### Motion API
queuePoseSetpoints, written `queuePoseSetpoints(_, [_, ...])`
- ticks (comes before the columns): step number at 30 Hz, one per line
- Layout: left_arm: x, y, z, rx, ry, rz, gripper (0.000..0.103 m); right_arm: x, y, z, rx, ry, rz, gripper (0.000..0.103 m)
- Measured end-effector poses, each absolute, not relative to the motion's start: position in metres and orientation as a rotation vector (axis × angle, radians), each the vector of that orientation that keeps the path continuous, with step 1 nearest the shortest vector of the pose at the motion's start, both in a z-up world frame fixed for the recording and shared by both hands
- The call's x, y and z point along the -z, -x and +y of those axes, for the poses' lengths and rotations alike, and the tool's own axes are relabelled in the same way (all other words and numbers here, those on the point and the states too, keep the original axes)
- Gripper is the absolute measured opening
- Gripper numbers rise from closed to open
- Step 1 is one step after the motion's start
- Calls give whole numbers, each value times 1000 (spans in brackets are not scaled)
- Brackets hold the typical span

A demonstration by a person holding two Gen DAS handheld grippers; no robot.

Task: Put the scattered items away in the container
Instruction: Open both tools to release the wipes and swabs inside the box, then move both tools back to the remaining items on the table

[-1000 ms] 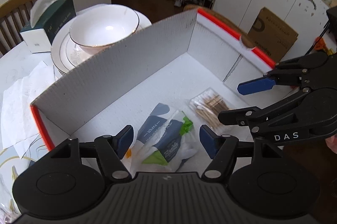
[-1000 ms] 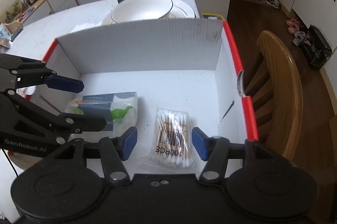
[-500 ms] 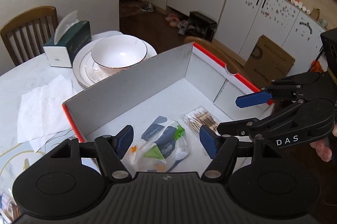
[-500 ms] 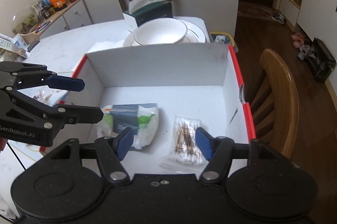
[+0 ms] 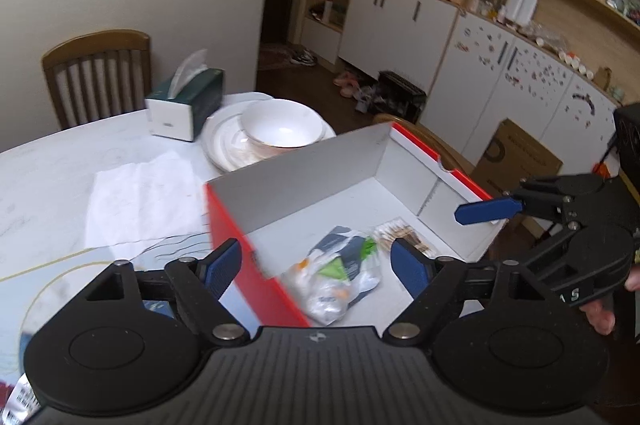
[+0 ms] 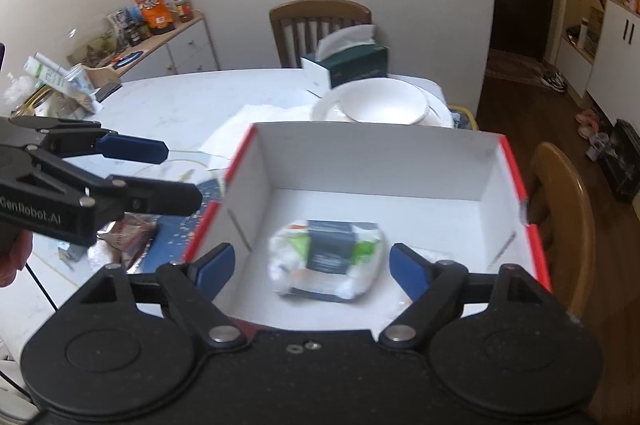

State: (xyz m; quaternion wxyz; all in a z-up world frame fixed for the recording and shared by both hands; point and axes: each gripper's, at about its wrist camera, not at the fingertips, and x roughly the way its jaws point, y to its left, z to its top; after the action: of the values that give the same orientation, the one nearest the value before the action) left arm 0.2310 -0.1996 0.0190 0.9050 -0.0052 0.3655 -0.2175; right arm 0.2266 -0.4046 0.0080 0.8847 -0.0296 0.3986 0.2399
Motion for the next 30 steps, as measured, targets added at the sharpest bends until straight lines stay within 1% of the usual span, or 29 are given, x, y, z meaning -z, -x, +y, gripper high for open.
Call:
queuePoseSetpoints(6, [-26, -210, -161, 424, 34, 720, 83, -7, -214, -375, -516, 41, 832, 87])
queuePoseSetpoints(12, [-23, -190, -118, 411, 55, 725, 87, -7, -201, -340, -533, 35, 838, 88])
queuePoseSetpoints(16, [-18, -182, -90, 408, 75, 733, 88, -6, -192, -318, -537, 46, 839, 89])
queuePoseSetpoints(18, [-15, -177, -78, 410, 75, 739, 90, -5, -189, -306, -535, 54, 843, 90])
queuePoseSetpoints(20, [-11, -173, -66, 412, 67, 743, 99, -4, -187, -295, -528, 60, 848, 90])
queuePoseSetpoints(25, [6, -161, -36, 411, 57, 766, 100, 2, -183, -269, -516, 69, 858, 90])
queuePoseSetpoints(26, [9, -159, -30, 412, 50, 772, 103, 3, -183, -264, -513, 71, 860, 90])
queuePoseSetpoints(30, [22, -152, -13, 422, 23, 767, 103, 9, -183, -245, -503, 69, 875, 91])
